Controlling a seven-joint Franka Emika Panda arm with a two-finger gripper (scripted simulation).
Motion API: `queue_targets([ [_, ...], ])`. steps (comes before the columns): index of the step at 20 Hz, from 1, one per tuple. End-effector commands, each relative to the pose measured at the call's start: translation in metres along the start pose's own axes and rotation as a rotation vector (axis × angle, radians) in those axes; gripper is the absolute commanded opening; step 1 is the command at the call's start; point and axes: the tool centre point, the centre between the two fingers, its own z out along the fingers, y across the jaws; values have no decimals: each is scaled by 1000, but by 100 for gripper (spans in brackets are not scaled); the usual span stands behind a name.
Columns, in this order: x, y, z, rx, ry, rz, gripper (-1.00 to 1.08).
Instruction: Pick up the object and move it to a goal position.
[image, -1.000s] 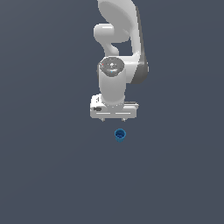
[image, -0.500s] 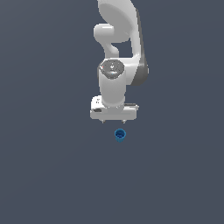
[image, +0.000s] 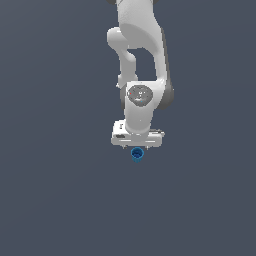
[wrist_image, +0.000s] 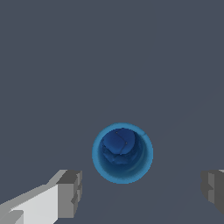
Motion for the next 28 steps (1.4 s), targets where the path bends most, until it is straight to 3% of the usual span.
queue_targets([
  [1, 3, -6, 9, -3, 8, 6, 100],
  [10, 5, -10, 18, -4, 10, 9, 100],
  [24, 6, -10, 66, -5, 13, 10, 100],
  [25, 6, -10, 66, -5, 13, 10, -100],
  [28, 6, -10, 66, -5, 13, 10, -100],
])
